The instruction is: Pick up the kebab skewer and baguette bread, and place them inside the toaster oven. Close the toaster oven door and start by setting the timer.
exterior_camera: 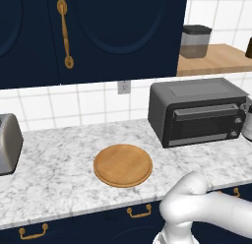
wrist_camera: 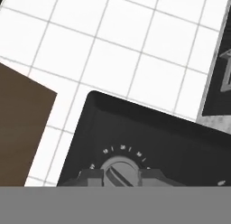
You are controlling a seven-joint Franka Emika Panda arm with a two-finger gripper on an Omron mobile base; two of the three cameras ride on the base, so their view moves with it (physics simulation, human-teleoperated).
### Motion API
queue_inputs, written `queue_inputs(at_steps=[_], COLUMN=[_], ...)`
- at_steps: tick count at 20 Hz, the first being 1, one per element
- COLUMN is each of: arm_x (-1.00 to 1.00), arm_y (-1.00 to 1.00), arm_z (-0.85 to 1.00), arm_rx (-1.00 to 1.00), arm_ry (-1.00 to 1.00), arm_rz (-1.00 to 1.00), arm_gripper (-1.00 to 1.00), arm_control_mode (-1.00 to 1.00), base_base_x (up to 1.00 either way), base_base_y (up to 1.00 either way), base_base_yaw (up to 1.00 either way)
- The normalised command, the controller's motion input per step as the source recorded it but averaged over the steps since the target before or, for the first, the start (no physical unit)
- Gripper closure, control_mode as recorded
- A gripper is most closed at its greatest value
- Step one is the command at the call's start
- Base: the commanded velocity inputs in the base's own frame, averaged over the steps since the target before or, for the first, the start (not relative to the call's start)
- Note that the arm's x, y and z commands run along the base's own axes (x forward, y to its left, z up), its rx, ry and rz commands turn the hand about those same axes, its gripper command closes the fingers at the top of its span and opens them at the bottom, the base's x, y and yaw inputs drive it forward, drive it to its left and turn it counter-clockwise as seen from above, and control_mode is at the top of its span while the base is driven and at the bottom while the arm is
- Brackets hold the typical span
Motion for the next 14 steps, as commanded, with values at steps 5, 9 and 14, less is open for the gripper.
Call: queue_inputs(at_steps=[5,9,14], arm_x=[-0.28,-0.27,-0.27], arm_y=[0.00,0.00,0.00], arm_z=[-0.15,-0.20,-0.23], arm_rx=[0.16,0.14,0.12], arm_ry=[-0.06,-0.06,-0.05], arm_rz=[-0.05,-0.06,-0.09], arm_gripper=[1.00,1.00,1.00], arm_control_mode=[-1.00,-1.00,-1.00], base_base_x=[0.00,0.00,0.00], base_base_y=[0.00,0.00,0.00], base_base_yaw=[0.00,0.00,0.00])
